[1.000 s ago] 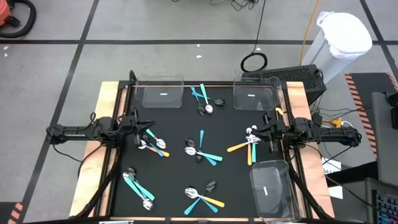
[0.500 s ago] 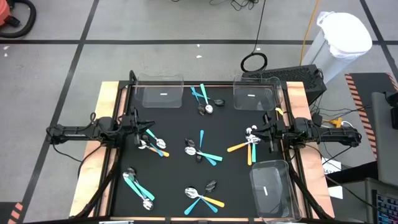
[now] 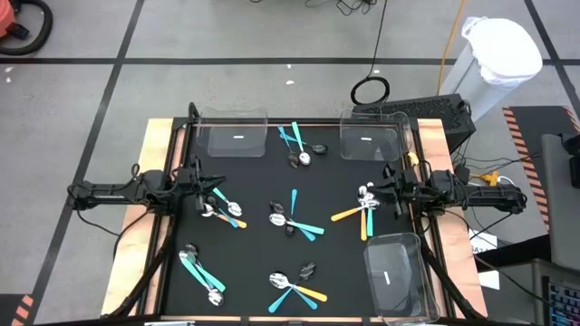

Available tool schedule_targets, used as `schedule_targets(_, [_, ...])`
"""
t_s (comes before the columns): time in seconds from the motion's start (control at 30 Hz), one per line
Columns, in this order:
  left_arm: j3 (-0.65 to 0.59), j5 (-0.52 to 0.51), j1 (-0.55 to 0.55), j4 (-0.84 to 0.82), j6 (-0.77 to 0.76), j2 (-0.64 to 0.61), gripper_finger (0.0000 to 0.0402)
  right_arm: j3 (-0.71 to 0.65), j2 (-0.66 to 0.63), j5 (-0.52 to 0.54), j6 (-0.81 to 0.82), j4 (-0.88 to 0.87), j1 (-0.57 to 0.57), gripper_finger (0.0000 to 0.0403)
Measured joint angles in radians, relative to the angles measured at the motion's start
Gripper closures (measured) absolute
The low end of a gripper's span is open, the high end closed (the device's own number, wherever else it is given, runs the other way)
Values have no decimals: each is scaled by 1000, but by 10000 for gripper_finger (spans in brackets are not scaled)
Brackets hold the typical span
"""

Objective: Sort silverware by color (type)
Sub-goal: Put the yellow spoon into the top right transparent bin

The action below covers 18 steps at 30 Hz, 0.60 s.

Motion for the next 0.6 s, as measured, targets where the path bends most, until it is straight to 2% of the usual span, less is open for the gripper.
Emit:
schedule_targets(0.17, [0, 0, 0, 26, 0, 0, 369, 0, 0, 92, 1, 23, 0, 387])
schedule_targets(0.3, [0, 0, 0, 96, 0, 0, 369, 10, 0, 297, -4, 34, 0, 387])
schedule_targets(0.37, [0, 0, 0, 124, 0, 0, 369, 14, 8, 365, 28, 7, 0, 383])
schedule_targets(0.6, [0, -11, 0, 142, 26, 1, 369, 18, 80, 450, 201, -98, 0, 330])
